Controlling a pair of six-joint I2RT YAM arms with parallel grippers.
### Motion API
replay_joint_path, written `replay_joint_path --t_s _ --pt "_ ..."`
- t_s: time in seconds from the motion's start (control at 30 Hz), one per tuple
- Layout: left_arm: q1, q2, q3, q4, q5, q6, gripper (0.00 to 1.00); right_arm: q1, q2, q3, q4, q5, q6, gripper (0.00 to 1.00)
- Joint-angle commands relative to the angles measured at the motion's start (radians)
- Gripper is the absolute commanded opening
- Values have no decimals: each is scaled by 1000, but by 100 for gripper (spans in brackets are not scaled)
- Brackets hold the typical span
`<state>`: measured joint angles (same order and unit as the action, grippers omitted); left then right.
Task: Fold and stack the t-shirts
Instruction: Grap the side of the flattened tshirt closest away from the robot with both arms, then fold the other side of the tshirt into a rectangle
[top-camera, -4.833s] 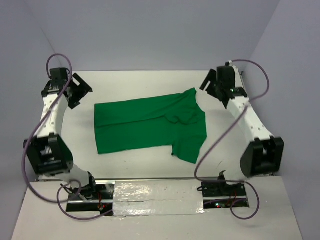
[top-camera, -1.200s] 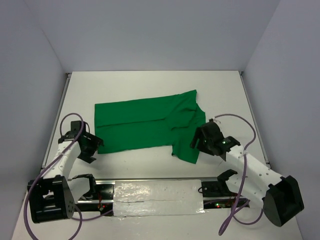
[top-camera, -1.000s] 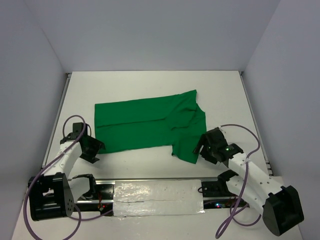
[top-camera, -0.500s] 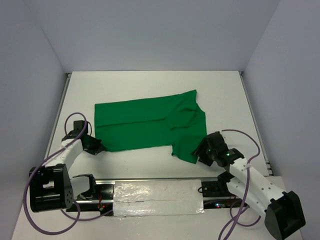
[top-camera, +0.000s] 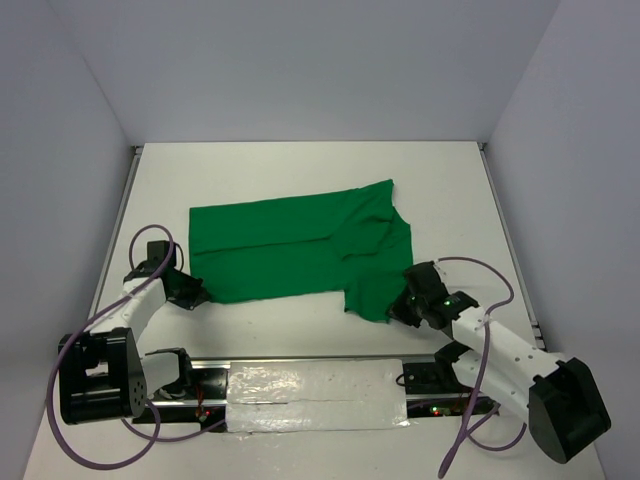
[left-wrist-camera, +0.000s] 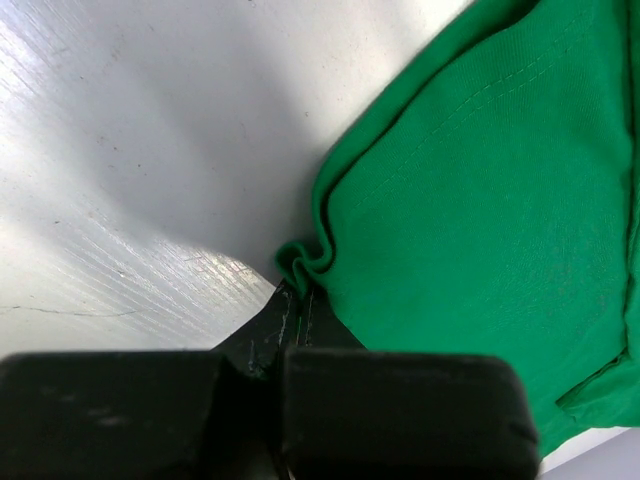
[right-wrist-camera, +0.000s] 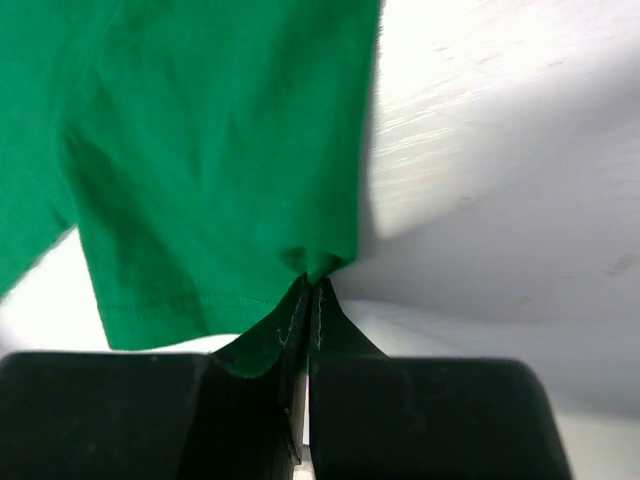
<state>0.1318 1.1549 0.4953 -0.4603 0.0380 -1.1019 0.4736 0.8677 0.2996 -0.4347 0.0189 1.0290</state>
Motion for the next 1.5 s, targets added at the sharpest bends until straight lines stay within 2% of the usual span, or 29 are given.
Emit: replay_joint_path --t_s 0.0,0.2,0.4,0.57,1.03,1.47 --pt "-4 -4 12 -41 -33 25 0 7 -24 65 -97 93 -15 0" --pt "-6 -50 58 -89 -20 34 0 7 -85 214 -202 151 -81 0" --pt "-6 -55 166 -118 -16 53 0 5 -23 398 -213 214 -170 0" --pt "-6 22 218 -98 -15 71 0 0 103 550 -168 263 -253 0" --pt "-4 175 407 -94 -33 88 0 -62 420 826 -12 230 -366 0" --pt "17 382 551 -63 -33 65 0 -84 735 1050 25 213 -396 0"
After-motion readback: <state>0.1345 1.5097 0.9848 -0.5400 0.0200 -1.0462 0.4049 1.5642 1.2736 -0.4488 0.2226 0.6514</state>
